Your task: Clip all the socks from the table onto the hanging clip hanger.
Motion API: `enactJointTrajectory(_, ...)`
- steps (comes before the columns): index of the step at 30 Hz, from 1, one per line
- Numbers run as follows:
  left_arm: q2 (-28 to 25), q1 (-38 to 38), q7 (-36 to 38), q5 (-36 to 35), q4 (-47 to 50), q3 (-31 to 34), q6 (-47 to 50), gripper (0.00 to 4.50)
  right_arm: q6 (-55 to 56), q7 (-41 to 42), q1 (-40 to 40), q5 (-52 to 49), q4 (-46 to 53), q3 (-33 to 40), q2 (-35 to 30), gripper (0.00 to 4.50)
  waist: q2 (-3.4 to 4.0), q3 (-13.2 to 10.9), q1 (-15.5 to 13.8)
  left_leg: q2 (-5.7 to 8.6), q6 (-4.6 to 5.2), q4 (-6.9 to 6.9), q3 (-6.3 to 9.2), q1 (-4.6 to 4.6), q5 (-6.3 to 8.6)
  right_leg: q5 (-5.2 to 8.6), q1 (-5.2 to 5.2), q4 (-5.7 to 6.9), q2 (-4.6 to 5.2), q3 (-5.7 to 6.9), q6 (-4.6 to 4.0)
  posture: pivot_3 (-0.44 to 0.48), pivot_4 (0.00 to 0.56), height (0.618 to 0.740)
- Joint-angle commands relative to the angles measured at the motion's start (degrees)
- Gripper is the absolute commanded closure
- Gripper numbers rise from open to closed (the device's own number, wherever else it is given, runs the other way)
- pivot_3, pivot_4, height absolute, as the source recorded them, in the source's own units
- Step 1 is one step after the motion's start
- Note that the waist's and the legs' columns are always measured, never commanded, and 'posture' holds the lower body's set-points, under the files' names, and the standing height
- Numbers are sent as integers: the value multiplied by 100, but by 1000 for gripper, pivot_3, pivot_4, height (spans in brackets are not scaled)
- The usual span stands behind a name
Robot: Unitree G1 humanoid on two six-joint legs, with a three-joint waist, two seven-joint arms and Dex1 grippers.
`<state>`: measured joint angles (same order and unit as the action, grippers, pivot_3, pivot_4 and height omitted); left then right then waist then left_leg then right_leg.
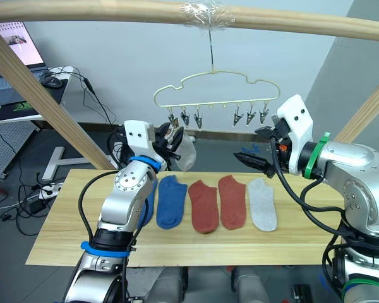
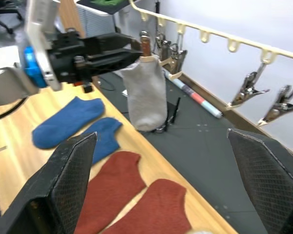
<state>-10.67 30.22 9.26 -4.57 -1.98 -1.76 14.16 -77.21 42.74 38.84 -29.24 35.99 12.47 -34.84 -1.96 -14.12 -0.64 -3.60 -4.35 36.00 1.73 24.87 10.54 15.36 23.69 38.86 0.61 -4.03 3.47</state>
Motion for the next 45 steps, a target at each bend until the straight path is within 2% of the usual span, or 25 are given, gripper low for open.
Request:
enactJointTrajectory(1, 89, 182, -41, 34, 12, 65, -184, 2537, -113, -164, 222, -327, 295, 213, -101, 37, 0, 0, 16, 0, 0, 0, 0, 0, 0, 0, 0, 0, 0, 0, 0, 5, 208, 740)
enactJointTrajectory(7, 125, 336, -25, 57, -244, 111, -275, 2537, -317, -468, 375, -653, 389, 266, -124, 37, -1, -2, 99, -1, 0, -1, 0, 0, 0, 0, 0, 0, 0, 0, 0, -21, 227, 740)
enactJointTrajectory(28, 338, 981, -377, 207, -1379, 295, -868, 2537, -560, -1226, 165, -1432, 616, 514, -295, 37, -3, -5, 259, -1, 1, -6, -1, 1, 1, 2, 2, -7, -1, -2, 2, -71, 230, 740)
enactJointTrajectory(45, 377, 1214, -427, 157, -1545, 379, -929, 2537, -527, -1583, 1, -1849, 599, 561, -361, 37, -5, -11, 260, -1, 2, -11, -4, 3, 1, 15, 3, -17, -1, -5, 25, -71, 238, 740)
